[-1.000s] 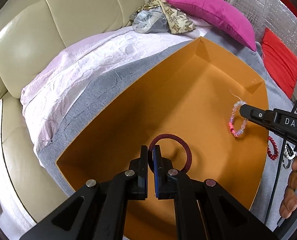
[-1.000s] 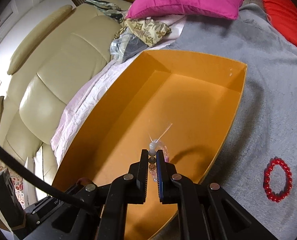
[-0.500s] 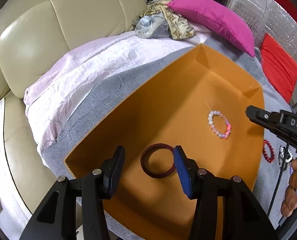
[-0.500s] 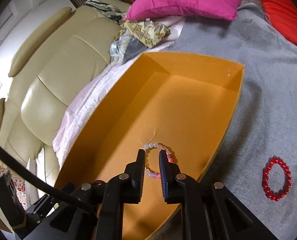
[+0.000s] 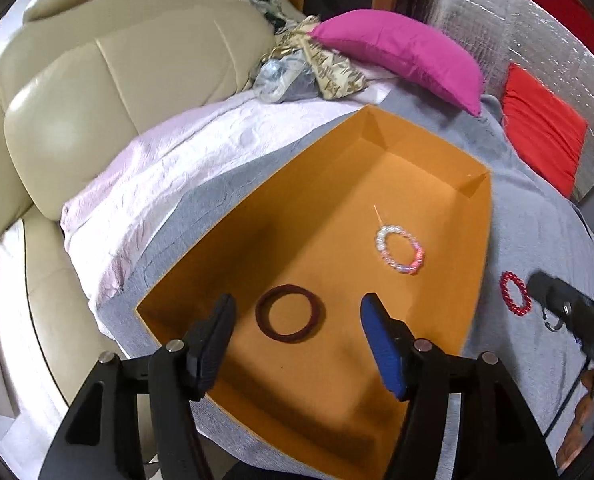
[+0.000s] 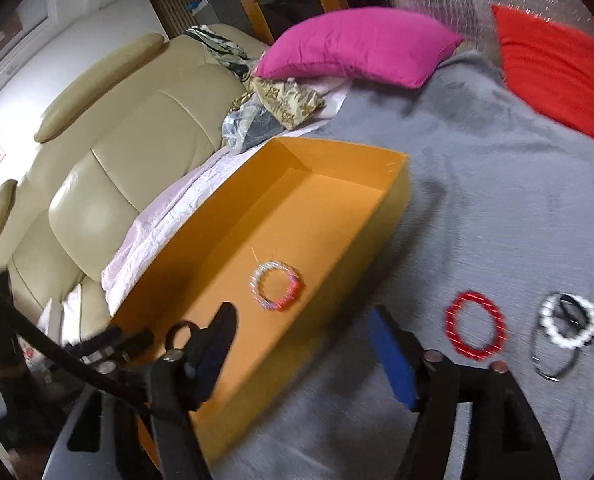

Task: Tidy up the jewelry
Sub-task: 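Open the left tool and right tool to drop both bracelets in the box, then move both tools back toward the remaining bracelets on the bed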

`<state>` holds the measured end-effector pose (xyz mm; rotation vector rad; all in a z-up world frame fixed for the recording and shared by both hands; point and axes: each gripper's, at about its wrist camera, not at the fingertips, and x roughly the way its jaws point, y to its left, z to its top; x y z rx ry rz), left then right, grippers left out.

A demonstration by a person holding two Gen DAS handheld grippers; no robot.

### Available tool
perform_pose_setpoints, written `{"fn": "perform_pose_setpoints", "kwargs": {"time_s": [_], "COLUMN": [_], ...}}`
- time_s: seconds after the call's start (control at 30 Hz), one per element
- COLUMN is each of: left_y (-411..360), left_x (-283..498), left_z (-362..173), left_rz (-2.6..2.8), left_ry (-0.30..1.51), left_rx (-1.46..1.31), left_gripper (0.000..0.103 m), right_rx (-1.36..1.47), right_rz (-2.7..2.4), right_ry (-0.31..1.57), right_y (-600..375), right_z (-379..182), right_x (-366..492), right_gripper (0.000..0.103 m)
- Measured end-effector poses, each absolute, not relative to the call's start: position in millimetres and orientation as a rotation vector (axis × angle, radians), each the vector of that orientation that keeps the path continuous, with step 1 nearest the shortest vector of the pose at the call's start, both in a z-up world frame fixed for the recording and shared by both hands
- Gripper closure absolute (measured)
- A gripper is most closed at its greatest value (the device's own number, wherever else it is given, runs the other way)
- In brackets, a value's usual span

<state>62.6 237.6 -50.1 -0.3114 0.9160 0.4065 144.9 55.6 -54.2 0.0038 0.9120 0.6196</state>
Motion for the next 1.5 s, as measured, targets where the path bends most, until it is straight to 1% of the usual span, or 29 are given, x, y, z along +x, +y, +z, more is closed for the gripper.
{"fn": "perform_pose_setpoints", "kwargs": {"time_s": [0.03, 0.2, 0.33, 0.47, 0.83, 1.17, 1.4, 1.5], "left_y": [234, 209, 182, 152, 90, 70, 64, 61], "left_x": [62, 62, 62, 62, 66, 77, 86, 87], "left_z": [-47, -37, -31, -32, -52, -72, -80, -85], "left_rz": [0.398, 0.361, 0.308, 0.248, 0.137, 0.125, 0.114, 0.103], "left_ry": [0.911, 0.898, 0.890, 0.896, 0.961, 1.019, 1.029, 1.037], "left_rx": [-0.309, -0.289, -0.266, -0.233, -0.143, -0.102, -0.107, -0.104], "left_gripper": [0.038, 0.037, 0.037, 0.037, 0.036, 0.036, 0.036, 0.036], "right_rx": [0.004, -0.018, -0.033, -0.040, 0.036, 0.104, 0.134, 0.153], "right_rz": [0.612, 0.543, 0.467, 0.351, 0.150, 0.115, 0.101, 0.094], "right_ry": [0.903, 0.883, 0.895, 0.908, 0.926, 0.906, 0.911, 0.923], "right_y": [48, 3, -33, -81, -182, -213, -226, -232], "right_z": [-53, -58, -71, -85, -102, -109, -106, -104], "right_x": [141, 120, 108, 94, 73, 68, 84, 99], "right_gripper": [0.019, 0.007, 0.006, 0.002, 0.002, 0.002, 0.003, 0.006]}}
